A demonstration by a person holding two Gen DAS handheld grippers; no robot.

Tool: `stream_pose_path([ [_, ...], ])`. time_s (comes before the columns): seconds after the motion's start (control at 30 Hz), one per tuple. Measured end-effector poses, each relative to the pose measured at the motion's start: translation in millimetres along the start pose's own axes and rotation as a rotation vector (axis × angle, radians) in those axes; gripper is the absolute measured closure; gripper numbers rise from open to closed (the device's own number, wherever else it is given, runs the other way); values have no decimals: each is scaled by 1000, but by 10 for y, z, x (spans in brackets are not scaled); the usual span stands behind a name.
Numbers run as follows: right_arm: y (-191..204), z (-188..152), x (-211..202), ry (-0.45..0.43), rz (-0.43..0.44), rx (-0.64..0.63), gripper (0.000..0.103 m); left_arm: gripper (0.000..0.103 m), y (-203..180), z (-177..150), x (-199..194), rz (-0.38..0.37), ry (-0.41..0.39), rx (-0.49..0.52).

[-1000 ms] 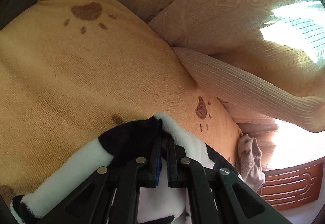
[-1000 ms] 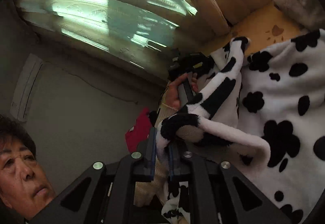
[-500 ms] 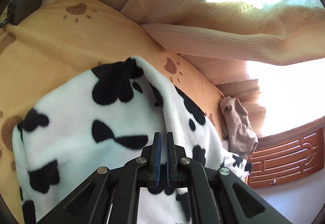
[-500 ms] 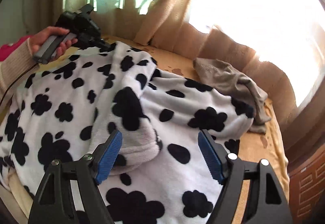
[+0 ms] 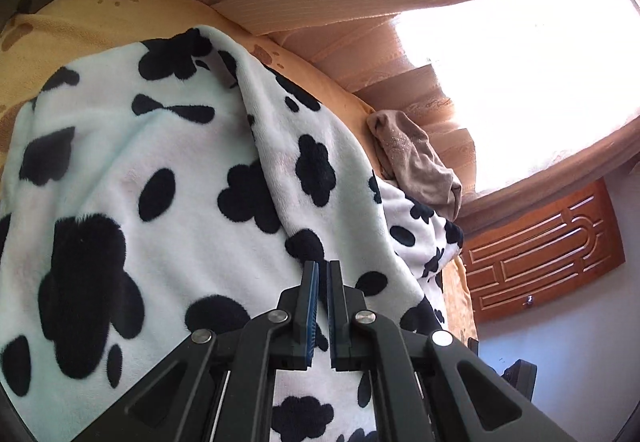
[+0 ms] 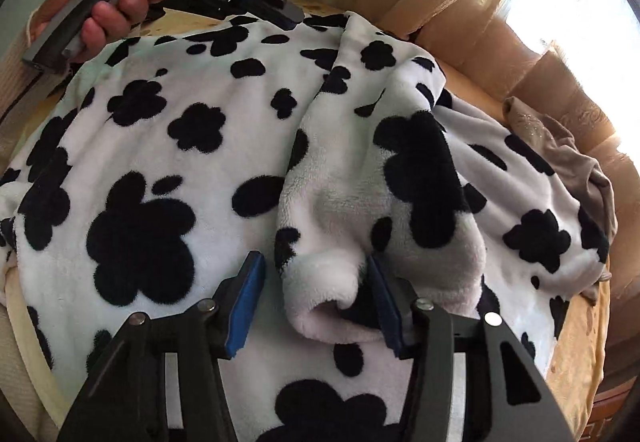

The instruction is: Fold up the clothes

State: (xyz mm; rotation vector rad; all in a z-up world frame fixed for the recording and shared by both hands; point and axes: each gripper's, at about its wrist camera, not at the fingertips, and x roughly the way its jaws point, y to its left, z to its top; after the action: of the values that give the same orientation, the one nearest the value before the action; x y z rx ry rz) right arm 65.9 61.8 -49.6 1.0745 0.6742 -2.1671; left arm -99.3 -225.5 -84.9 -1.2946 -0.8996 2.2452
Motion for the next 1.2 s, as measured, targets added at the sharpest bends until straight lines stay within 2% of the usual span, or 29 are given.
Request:
stream_pose_path([
  [0.07, -36, 12, -11, 7, 10, 18, 67, 98, -5, -38, 66, 11, 18, 8],
  [0.13, -99, 28, -36, 10, 30, 52, 89, 98, 17, -74, 121, 5, 36, 9],
  [0.17, -165, 47, -66, 6, 58, 97, 93, 98, 25, -94, 130, 5, 41, 9],
  [0.27, -376, 125, -257, -43, 156, 227, 93, 98, 43, -147, 124, -2, 46, 9],
  [0.37, -520, 312, -555, -163, 319, 358, 93, 98, 81, -194, 92, -31, 49, -12],
  [0.47, -498, 573, -862, -295, 468, 413, 93, 98, 153, -215, -9, -57, 23, -56],
  [0.53, -334, 698, -939, -323, 516, 387, 93, 98, 200, -213, -170, -46, -26, -71],
  [0.6, -46, 781, -833, -284, 539, 319, 93, 98, 248, -211, -346, -36, -76, -83],
  [0.67, 286, 812, -601, -204, 548, 235, 88, 98, 291, -213, -503, -25, -112, -89],
  [0.7, 443, 803, -467, -151, 560, 192, 81, 98, 308, -216, -560, -16, -121, -88],
  [0.73, 584, 769, -333, -94, 573, 155, 59, 98, 325, -220, -616, -7, -131, -87],
  [0.8, 826, 706, -131, -14, 585, 95, 31, 98, 368, -237, -650, 26, -118, -83],
  [0.9, 883, 707, -205, -24, 598, 42, 24, 98, 436, -240, -622, 68, -83, -92],
  [1.0, 632, 755, -472, -97, 571, 59, 22, 98, 416, -116, -585, 86, -78, -94],
  [1.1, 108, 833, -598, -168, 514, 184, 21, 98, 264, 102, -569, 97, -96, -62],
  [1.2, -480, 917, -555, -223, 458, 332, 21, 98, 105, 418, -482, 101, -98, -47],
])
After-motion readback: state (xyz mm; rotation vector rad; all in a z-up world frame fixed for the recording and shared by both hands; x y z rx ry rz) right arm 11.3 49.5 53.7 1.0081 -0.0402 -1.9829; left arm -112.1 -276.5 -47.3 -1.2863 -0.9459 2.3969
